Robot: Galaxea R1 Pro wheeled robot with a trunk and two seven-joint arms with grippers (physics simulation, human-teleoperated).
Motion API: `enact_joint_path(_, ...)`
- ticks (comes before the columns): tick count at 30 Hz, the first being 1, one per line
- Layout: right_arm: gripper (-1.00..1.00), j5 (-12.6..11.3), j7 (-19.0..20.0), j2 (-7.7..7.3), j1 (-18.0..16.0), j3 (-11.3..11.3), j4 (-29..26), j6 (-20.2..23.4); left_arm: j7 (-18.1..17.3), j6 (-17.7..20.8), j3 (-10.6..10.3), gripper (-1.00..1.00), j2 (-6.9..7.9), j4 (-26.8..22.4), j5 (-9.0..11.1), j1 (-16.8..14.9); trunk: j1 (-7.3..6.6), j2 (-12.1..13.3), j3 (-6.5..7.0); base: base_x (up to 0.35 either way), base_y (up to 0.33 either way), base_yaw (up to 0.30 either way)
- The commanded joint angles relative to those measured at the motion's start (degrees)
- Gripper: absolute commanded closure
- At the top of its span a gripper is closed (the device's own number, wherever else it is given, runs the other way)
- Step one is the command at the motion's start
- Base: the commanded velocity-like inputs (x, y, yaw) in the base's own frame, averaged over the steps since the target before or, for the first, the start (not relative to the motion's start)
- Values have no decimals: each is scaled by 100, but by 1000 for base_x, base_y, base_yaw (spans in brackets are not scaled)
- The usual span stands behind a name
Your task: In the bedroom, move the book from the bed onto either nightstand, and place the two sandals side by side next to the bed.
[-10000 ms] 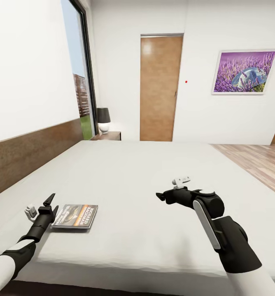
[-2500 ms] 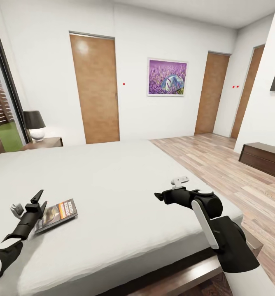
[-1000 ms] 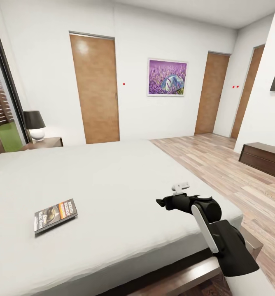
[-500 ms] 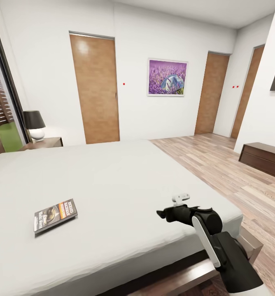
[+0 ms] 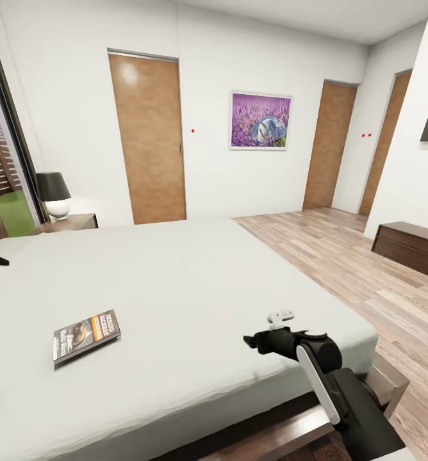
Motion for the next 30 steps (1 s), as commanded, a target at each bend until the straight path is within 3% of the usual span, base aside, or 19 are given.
enact_joint_path(1, -100, -2, 7, -4, -2, 10, 27, -16, -10, 41, -24, -100, -52, -28, -36, -115, -1, -4, -7, 0, 0, 0)
enact_joint_path(6, -100, 9, 7, -9, 7, 17, 101, -110, 55, 46, 12, -100, -254, -6, -35, -461, -1, -4, -7, 0, 0, 0)
enact_joint_path(9, -100, 13, 7, -14, 25, 15, 129, -151, 82, 46, 19, -100, -476, 185, -37, -732, -1, -4, -7, 0, 0, 0)
enact_joint_path(11, -100, 14, 7, -14, 47, 14, 140, -172, 103, 46, 16, -100, -681, 371, -44, -905, -1, -4, -7, 0, 0, 0)
enact_joint_path(12, -100, 15, 7, -18, 76, 12, 144, -188, 133, 46, 11, -100, -882, 586, -60, -1055, -1, -4, -7, 0, 0, 0)
enact_joint_path(13, -100, 15, 7, -18, 76, 12, 144, -188, 133, 46, 11, -100, -882, 586, -60, -1055, -1, -4, -7, 0, 0, 0)
enact_joint_path(14, -100, 16, 10, -26, 120, 8, 142, -202, 197, 46, 8, -100, -1078, 777, -77, -1186, -1, -4, -7, 0, 0, 0)
enact_joint_path(20, -100, 16, 14, -51, 206, -6, 95, -224, 702, 46, -2, -100, -1749, 1349, -104, -1543, -1, -4, -7, 0, 0, 0)
enact_joint_path(30, -100, 17, 29, -75, 312, -23, -386, -230, 1019, 46, -18, -100, -2703, 2619, -124, -1944, -1, -4, -7, 0, 0, 0)
